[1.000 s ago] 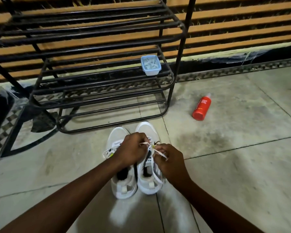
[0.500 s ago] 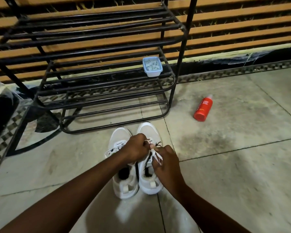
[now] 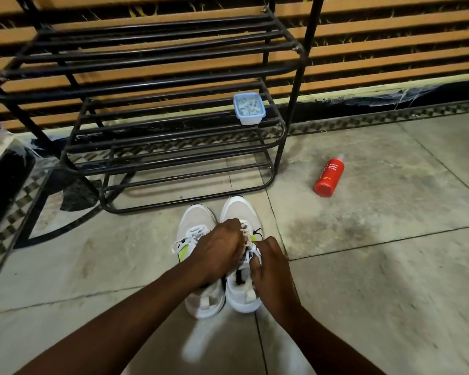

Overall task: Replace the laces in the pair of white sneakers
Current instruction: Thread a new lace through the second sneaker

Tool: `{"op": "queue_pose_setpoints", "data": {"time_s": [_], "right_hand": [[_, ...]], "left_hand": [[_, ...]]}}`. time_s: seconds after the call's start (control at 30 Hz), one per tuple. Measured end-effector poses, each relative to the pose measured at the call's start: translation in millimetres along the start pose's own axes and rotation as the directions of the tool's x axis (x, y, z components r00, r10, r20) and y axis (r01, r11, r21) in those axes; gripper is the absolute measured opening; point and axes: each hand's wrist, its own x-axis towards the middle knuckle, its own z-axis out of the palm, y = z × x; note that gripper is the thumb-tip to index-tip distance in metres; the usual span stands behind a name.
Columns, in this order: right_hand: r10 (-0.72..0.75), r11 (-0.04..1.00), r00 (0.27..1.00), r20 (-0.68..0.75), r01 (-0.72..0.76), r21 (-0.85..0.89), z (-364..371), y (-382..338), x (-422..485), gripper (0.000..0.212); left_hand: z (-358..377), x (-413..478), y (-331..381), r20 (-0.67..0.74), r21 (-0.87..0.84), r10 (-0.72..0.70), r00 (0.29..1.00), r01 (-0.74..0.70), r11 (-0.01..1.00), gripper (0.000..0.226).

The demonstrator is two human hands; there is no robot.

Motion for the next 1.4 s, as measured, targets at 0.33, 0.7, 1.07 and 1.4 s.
{"op": "queue_pose_setpoints", "data": {"time_s": [0.33, 0.7, 1.07, 1.4], "right_hand": [[0.001, 0.999, 1.000, 0.029, 0.001, -0.042, -1.1, -1.6, 2.9, 0.008], [-0.019, 0.998, 0.998, 0.059, 0.022, -0.065, -2.2, -1.6, 3.1, 0.013], [-0.059, 0.997, 0.996, -0.062, 0.062, 0.047, -19.4, 2.9, 10.1, 0.013], [0.041, 0.856, 0.961, -0.272, 0.106, 0.505, -90.2, -67.4, 52.0, 0.023]], "left_hand": [[-20.4, -9.0, -13.7, 0.027, -0.143, -0.086, 0.996, 0.089, 0.986, 0.026], [-28.0, -5.4, -5.7, -0.228, -0.011, -0.059, 0.972, 0.058, 0.998, 0.021], [-33.3, -8.6, -18.1, -0.175, -0.359, -0.166, 0.970, 0.094, 0.928, 0.018], [-106.5, -25.0, 19.2, -0.224, -0.893, -0.268, 0.937, -0.087, 0.442, 0.012]]}}
